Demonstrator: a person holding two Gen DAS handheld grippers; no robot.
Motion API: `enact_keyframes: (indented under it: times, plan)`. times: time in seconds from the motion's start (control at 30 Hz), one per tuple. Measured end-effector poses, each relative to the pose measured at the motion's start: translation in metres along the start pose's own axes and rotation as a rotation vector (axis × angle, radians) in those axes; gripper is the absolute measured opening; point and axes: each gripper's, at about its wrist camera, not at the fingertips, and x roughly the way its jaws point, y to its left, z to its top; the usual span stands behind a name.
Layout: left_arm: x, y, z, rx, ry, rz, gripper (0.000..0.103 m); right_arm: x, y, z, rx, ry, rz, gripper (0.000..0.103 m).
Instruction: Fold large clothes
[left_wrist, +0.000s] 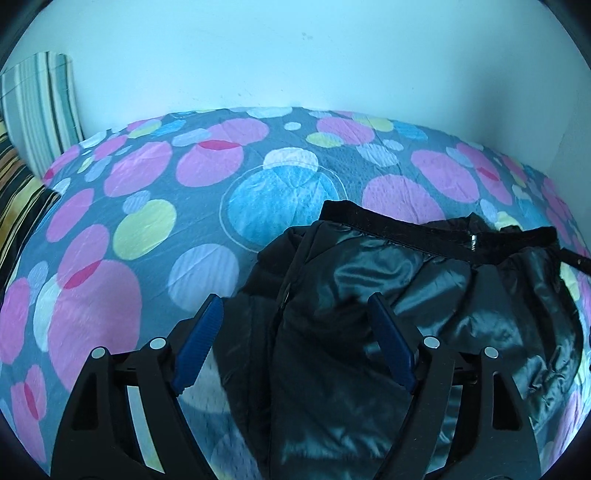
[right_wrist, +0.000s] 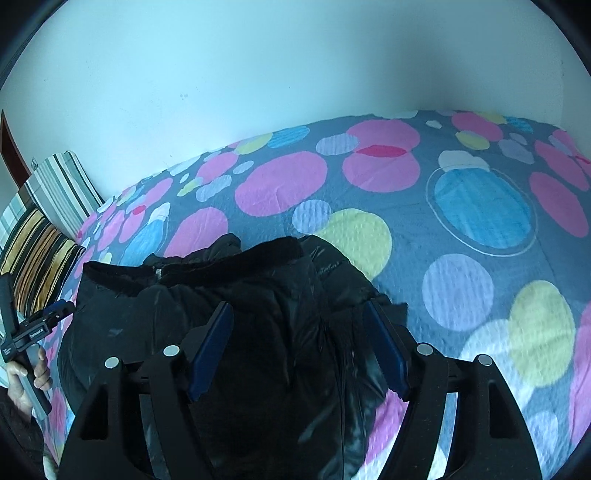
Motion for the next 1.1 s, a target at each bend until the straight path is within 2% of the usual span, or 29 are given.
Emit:
enact_keyframes:
  times: [0.07, 0.13, 0.17, 0.2, 0.23, 0.27, 0.3, 0.37, 0.5, 0.57, 0.7, 0.77, 0.87, 1.1]
  plan:
    - [0.013, -0.001, 0.004, 0.012, 0.027, -0.019, 0.080, 0.010, 0.000, 0.003, -0.010, 0.017, 0.004, 0.071]
    - [0.023, -0.001, 0.006, 0.010, 0.066, -0.068, 0.077, 0.019, 0.004, 0.005, -0.032, 0.033, 0.016, 0.070]
    - [0.026, -0.001, 0.007, 0.014, 0.073, -0.090, 0.061, 0.023, 0.006, 0.006, -0.045, 0.037, 0.022, 0.055]
    - [0.028, -0.003, 0.007, 0.022, 0.082, -0.105, 0.041, 0.026, 0.010, 0.006, -0.061, 0.043, 0.019, 0.044]
    - [0.029, -0.005, 0.007, 0.032, 0.086, -0.094, 0.035, 0.030, 0.015, 0.005, -0.087, 0.052, -0.017, 0.036]
    - [0.028, -0.008, 0.007, 0.051, 0.081, -0.076, 0.021, 0.033, 0.019, 0.004, -0.105, 0.053, -0.028, 0.025]
    - [0.027, -0.010, 0.007, 0.062, 0.074, -0.065, 0.016, 0.034, 0.022, 0.005, -0.124, 0.052, -0.036, 0.021]
    - [0.017, -0.011, 0.009, 0.061, 0.029, -0.029, 0.014, 0.033, 0.032, 0.004, -0.178, 0.029, -0.074, 0.013]
    - [0.006, -0.005, 0.019, 0.021, -0.037, 0.022, 0.012, 0.022, 0.050, 0.014, -0.243, -0.050, -0.105, 0.010]
    - [0.014, -0.005, 0.021, 0.011, -0.030, 0.068, 0.012, 0.024, 0.055, 0.019, -0.258, -0.066, -0.119, 0.010]
    - [0.045, -0.005, 0.015, 0.021, 0.043, 0.127, 0.012, 0.050, 0.058, 0.025, -0.250, -0.024, -0.131, 0.010]
    - [0.054, -0.009, 0.011, 0.041, 0.047, 0.142, 0.012, 0.071, 0.052, 0.023, -0.231, 0.042, -0.144, 0.010]
    - [0.065, -0.017, 0.008, 0.072, 0.051, 0.159, 0.012, 0.094, 0.042, 0.015, -0.199, 0.094, -0.151, 0.012]
    - [0.079, -0.024, 0.003, 0.085, 0.054, 0.181, 0.012, 0.110, 0.038, 0.009, -0.186, 0.108, -0.154, 0.014]
